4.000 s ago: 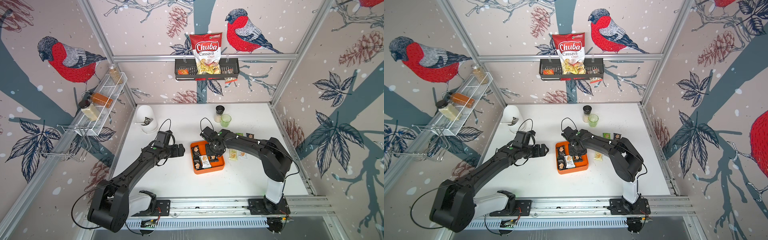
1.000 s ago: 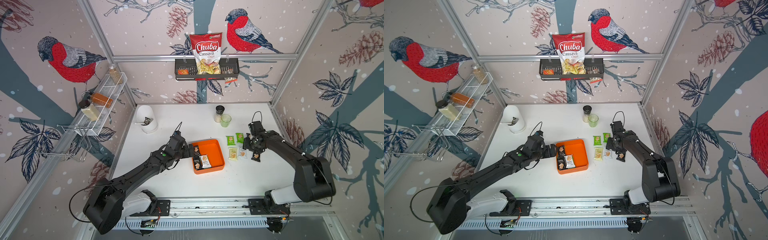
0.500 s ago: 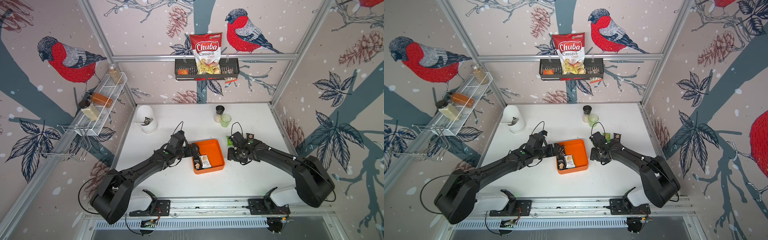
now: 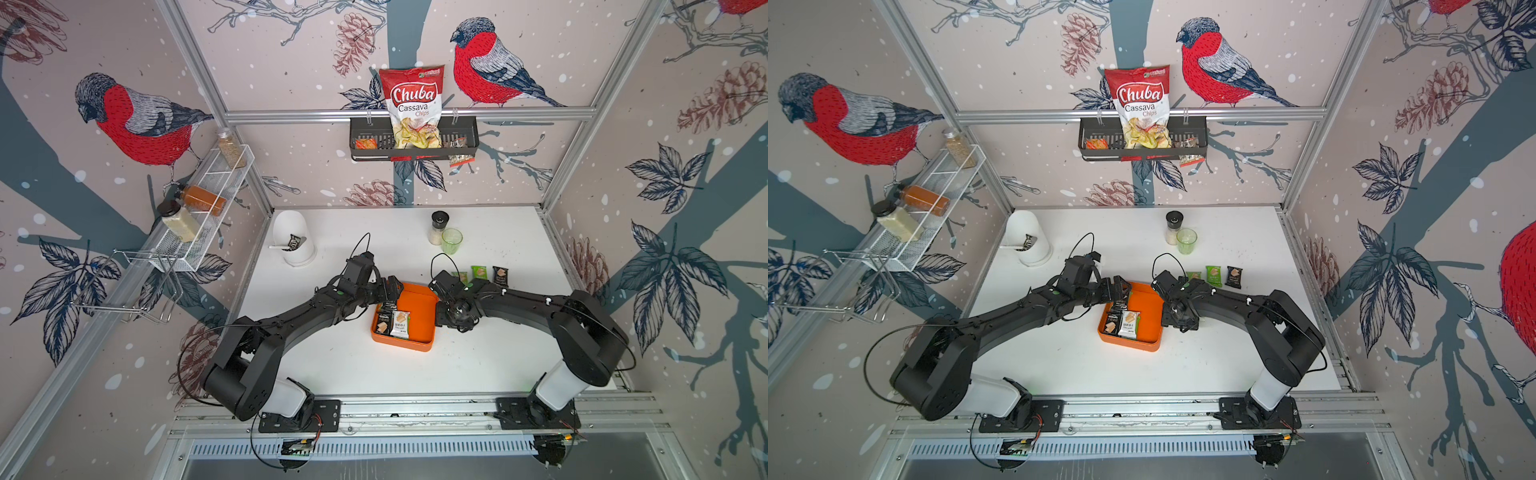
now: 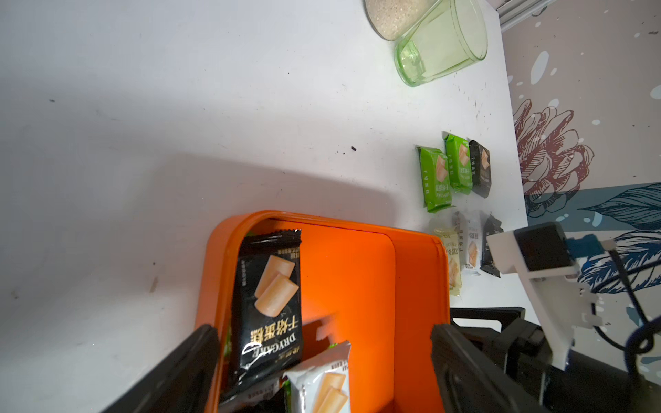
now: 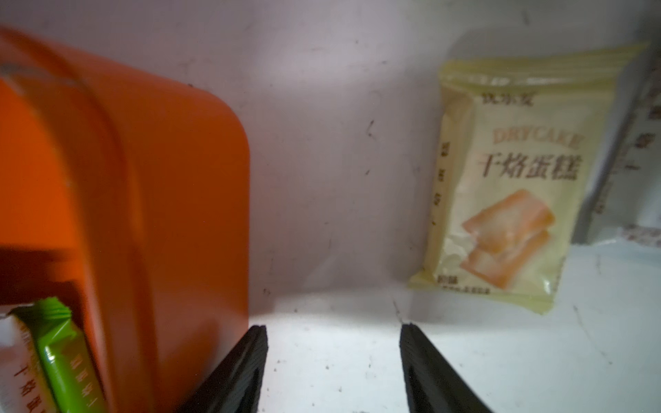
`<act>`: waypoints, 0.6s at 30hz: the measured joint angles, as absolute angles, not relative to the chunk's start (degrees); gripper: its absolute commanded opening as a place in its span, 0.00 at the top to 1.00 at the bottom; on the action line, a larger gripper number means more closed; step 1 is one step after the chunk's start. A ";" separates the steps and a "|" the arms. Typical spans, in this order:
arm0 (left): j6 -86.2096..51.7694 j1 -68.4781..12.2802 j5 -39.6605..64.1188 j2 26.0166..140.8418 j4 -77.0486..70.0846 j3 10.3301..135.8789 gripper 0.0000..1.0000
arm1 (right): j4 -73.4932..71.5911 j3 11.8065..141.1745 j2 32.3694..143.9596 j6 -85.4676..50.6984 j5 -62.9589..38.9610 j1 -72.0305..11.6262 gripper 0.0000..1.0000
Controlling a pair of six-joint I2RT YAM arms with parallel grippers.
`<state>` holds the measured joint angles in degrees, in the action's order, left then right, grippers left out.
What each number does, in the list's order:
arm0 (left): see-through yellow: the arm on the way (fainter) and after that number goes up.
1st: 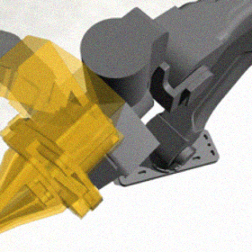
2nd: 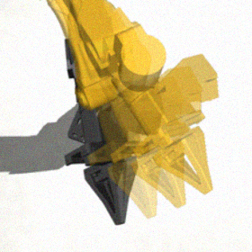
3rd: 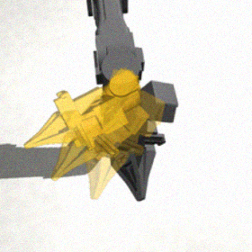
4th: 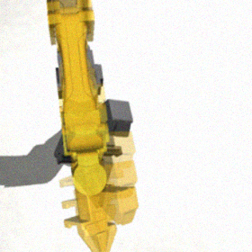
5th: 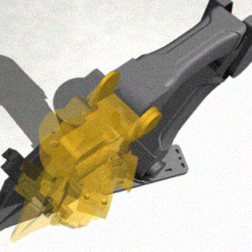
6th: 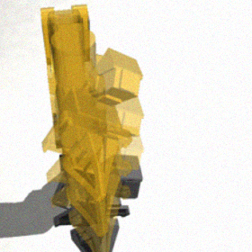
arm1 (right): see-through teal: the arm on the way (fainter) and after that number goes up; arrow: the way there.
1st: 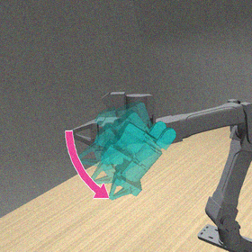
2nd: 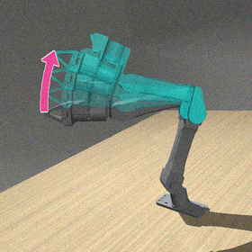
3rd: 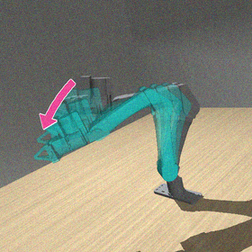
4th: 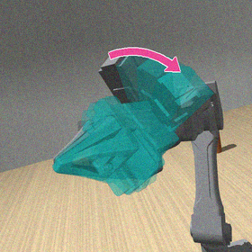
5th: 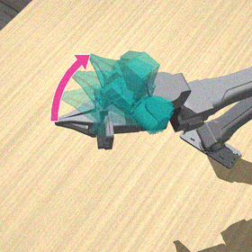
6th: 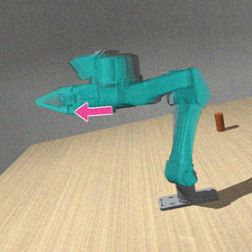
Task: Take the cookies out of the storage box
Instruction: Adjust the storage box at the center of the board.
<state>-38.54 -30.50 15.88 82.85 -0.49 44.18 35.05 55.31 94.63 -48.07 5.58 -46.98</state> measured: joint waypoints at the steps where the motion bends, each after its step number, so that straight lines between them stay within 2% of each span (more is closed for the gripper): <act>1: -38.46 -30.22 16.47 82.85 -0.30 44.51 0.04 | 35.29 55.48 94.43 -48.07 5.56 -46.96 0.35; 11: -32.82 -29.32 14.41 79.07 10.26 51.37 0.06 | 36.60 56.05 85.38 -47.75 5.91 -40.80 0.34; 18: -36.14 -36.71 7.57 73.82 19.68 52.23 0.11 | 36.45 58.48 80.60 -40.56 2.22 -29.08 0.34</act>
